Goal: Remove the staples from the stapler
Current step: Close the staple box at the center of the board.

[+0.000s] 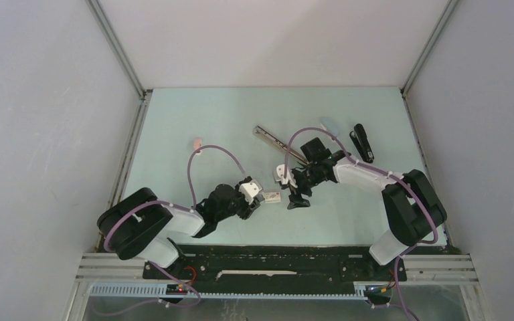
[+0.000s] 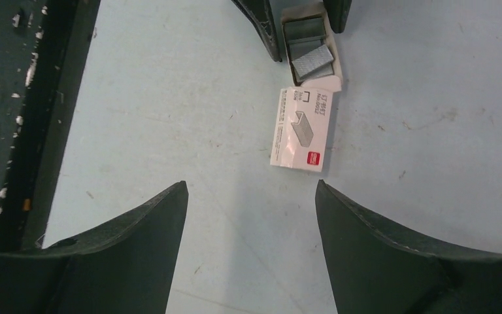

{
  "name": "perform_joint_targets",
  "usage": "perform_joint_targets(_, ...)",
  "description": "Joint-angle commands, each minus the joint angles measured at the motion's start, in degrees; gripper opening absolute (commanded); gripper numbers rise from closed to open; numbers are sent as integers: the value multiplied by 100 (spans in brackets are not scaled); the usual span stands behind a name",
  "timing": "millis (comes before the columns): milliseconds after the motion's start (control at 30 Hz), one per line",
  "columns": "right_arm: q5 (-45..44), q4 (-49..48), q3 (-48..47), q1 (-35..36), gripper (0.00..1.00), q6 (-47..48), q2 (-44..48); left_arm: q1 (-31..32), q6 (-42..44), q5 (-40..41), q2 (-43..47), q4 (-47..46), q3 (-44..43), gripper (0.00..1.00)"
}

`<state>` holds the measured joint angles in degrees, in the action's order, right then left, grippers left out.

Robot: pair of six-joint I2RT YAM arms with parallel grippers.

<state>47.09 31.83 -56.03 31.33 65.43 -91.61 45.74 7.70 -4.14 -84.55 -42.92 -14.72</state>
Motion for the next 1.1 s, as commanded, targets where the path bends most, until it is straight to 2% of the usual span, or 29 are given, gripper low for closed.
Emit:
perform_joint_targets(0, -164, -1132, 256, 116, 81, -2, 216, 41, 199, -173, -94, -63, -43, 51)
perform_joint_targets(233, -33, -1628, 358, 181, 82, -384, 65, 40, 111, -304, -214, -271, 57, 50)
perform_joint_targets(533, 229, -1505, 321, 190, 81, -824, -122, 40, -39, -465, -184, -665, 289, 45)
perform_joint_targets(800, -360, -1934, 365, 393, 80, -1145, -298, 57, -250, -458, -238, -1058, 496, 43)
perform_joint_targets(933, -670, -1962, 365, 581, 80, -861, -330, 66, -268, -447, -319, -1130, 496, 42)
perform_joint_targets(1067, -852, -1723, 360, 708, 81, -4, -243, 97, -287, -483, -413, -1264, 522, 42)
